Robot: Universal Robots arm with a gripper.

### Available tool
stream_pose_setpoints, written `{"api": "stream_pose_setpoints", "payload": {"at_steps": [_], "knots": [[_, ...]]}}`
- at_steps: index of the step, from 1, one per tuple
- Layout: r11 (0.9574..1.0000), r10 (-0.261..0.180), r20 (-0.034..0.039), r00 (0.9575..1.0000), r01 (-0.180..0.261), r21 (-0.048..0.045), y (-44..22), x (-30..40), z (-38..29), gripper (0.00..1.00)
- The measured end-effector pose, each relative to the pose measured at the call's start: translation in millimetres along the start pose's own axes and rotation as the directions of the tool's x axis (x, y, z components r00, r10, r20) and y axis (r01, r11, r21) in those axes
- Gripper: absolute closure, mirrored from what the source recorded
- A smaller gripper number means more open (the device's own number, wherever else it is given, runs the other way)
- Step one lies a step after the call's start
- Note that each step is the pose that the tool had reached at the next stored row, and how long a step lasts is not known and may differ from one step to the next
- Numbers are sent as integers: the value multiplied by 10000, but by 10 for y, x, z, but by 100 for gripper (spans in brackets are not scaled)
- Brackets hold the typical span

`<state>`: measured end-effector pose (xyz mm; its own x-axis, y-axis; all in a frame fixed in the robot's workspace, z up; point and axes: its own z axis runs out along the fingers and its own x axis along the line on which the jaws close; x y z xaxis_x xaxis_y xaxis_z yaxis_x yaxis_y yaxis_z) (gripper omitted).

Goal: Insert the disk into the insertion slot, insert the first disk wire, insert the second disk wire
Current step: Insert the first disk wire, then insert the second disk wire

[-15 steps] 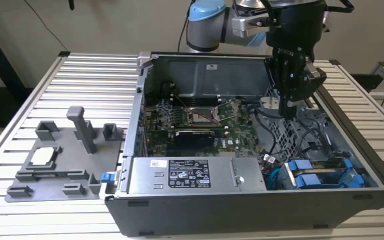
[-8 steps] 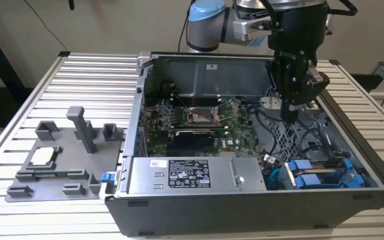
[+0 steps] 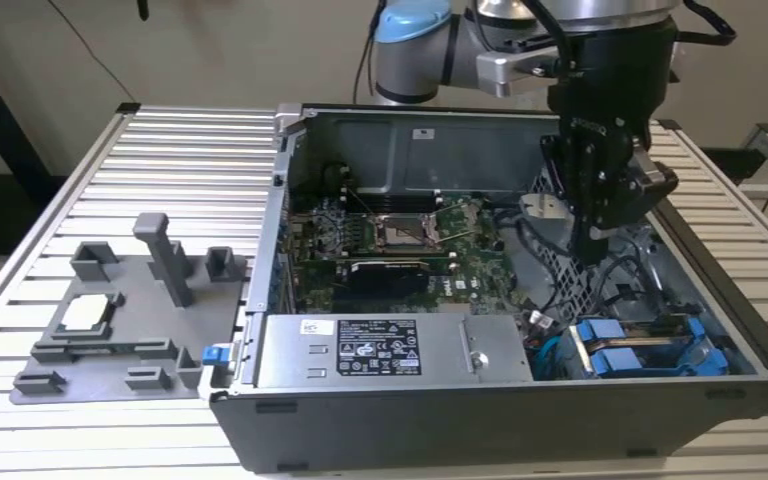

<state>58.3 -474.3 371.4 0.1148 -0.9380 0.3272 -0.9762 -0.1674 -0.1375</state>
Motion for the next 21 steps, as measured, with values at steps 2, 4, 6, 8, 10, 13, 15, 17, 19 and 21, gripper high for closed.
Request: {"api": "stream_pose_setpoints", "payload": {"at_steps": [2, 4, 6, 8, 10, 13, 15, 17, 19, 21], "knots": [[10000, -5, 4, 10000, 5, -16, -7, 43, 17, 84], [10000, -11, 10, 10000, 11, -37, -16, 84, 35, 84], [10000, -20, 15, 10000, 20, -63, -29, 122, 50, 84], [10000, -29, 19, 10000, 29, -93, -43, 156, 64, 84], [9999, -38, 25, 10000, 39, -122, -59, 188, 79, 84], [9998, -53, 34, 10000, 53, -166, -89, 237, 101, 84], [9998, -61, 40, 10000, 62, -196, -115, 265, 115, 84], [9997, -72, 46, 10000, 73, -228, -147, 290, 129, 84], [9996, -83, 53, 10000, 85, -261, -179, 315, 142, 84], [9995, -94, 59, 9999, 95, -295, -211, 341, 156, 84]]}}
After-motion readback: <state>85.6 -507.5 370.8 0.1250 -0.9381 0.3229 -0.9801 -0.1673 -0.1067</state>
